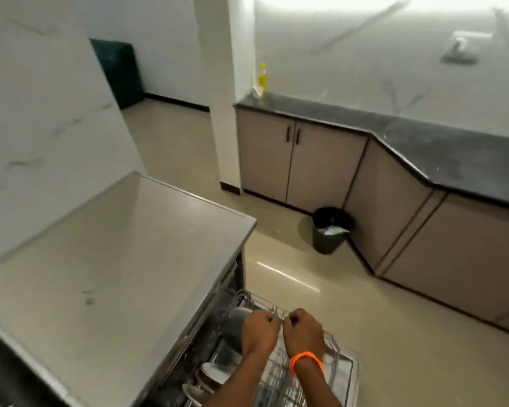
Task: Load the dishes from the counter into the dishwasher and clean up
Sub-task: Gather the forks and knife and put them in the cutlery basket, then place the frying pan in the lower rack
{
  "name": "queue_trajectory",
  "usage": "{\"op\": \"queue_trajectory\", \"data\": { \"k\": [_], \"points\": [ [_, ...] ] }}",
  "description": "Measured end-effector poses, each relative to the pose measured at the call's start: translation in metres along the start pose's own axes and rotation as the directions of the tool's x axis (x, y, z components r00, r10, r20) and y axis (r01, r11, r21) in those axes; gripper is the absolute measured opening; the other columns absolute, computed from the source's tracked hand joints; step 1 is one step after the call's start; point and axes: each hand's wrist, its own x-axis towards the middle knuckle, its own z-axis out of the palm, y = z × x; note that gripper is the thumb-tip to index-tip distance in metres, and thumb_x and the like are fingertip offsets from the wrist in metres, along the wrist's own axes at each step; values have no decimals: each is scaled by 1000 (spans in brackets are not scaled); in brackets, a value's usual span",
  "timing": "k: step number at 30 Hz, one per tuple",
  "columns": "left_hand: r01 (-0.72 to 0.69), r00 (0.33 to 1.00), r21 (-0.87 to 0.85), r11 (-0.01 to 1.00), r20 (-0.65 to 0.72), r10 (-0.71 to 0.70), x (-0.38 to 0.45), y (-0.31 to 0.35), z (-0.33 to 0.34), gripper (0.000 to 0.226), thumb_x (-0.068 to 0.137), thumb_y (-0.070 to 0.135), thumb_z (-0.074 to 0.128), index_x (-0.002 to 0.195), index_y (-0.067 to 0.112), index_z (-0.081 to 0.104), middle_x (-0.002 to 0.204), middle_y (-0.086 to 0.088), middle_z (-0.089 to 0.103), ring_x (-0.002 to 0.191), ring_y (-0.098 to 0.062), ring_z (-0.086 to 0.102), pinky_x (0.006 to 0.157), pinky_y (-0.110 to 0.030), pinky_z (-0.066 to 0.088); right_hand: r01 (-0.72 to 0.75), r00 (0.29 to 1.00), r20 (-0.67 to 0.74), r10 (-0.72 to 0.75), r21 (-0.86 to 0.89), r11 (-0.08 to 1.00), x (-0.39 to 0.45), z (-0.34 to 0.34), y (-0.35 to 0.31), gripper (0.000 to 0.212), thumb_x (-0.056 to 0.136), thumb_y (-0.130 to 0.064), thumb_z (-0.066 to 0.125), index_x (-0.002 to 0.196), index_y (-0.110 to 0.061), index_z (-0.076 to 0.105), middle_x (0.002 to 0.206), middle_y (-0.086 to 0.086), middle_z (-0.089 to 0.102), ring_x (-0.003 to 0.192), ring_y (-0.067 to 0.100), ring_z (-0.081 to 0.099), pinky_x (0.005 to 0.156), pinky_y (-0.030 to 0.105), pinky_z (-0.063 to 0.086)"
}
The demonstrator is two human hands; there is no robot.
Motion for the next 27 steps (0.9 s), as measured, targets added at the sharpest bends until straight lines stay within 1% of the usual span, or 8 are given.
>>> {"op": "queue_trajectory", "data": {
  "k": [5, 10, 14, 17, 19, 21, 24, 27],
  "points": [
    [-19, 992, -74, 997, -129, 9, -45, 14, -86, 40, 83, 28, 58, 49, 13, 42, 48, -2, 46, 59, -22, 60, 55, -32, 39, 220, 975, 59, -215, -91, 971, -44, -43, -79, 15, 92, -30, 57, 80, -21, 62, 82, 0, 67, 75, 20, 59, 64, 29, 45],
    [-25, 956, -94, 995, -293, -3, -87, 4, -153, 37, 81, 31, 59, 55, 9, 46, 56, -9, 54, 50, -10, 46, 54, -28, 35, 417, 904, 149, -401, -94, 904, -87, -59, -125, 21, 90, -40, 56, 82, -21, 62, 88, 1, 68, 86, 23, 65, 70, 32, 48],
    [41, 930, -168, 985, -354, -99, -124, -26, -185, 29, 76, 37, 59, 67, 11, 68, 63, -1, 68, 56, -8, 62, 59, -29, 49, 544, 821, 246, -514, -65, 837, -125, -56, -145, 23, 92, -40, 56, 88, -20, 68, 96, 2, 71, 92, 22, 66, 78, 31, 50],
    [85, 908, -223, 971, -384, -168, -163, -48, -208, 25, 75, 28, 60, 55, 13, 60, 52, 2, 59, 47, -2, 55, 48, -17, 38, 634, 749, 305, -588, -74, 770, -156, -46, -159, 23, 94, -38, 55, 87, -18, 64, 95, 2, 71, 93, 23, 65, 78, 32, 48],
    [111, 872, -258, 960, -438, -219, -187, -70, -223, 28, 76, 25, 57, 50, 15, 53, 46, 3, 50, 42, -4, 49, 43, -15, 31, 664, 705, 359, -611, -33, 747, -185, -35, -171, 23, 94, -38, 57, 80, -19, 60, 85, 0, 68, 84, 22, 62, 72, 31, 46],
    [146, 828, -314, 938, -480, -290, -210, -100, -241, 25, 73, 24, 54, 51, 13, 51, 45, 2, 47, 42, -7, 44, 45, -20, 36, 700, 649, 393, -652, 28, 714, -221, -19, -184, 25, 92, -37, 59, 75, -20, 57, 75, -3, 62, 75, 20, 59, 65, 30, 43],
    [177, 756, -366, 914, -544, -364, -239, -149, -257, 23, 72, 27, 55, 62, 7, 59, 55, -3, 59, 48, -10, 55, 55, -28, 48, 734, 577, 437, -689, 92, 673, -270, 8, -192, 25, 87, -33, 63, 70, -17, 56, 72, 1, 65, 72, 26, 61, 60, 31, 42],
    [217, 689, -411, 885, -578, -437, -278, -202, -257, 27, 76, 30, 57, 63, 6, 61, 58, -4, 62, 52, -9, 56, 55, -27, 47, 768, 486, 516, -705, 133, 627, -321, 34, -185, 23, 86, -34, 64, 71, -16, 60, 74, 2, 68, 75, 28, 64, 60, 31, 43]
  ]
}}
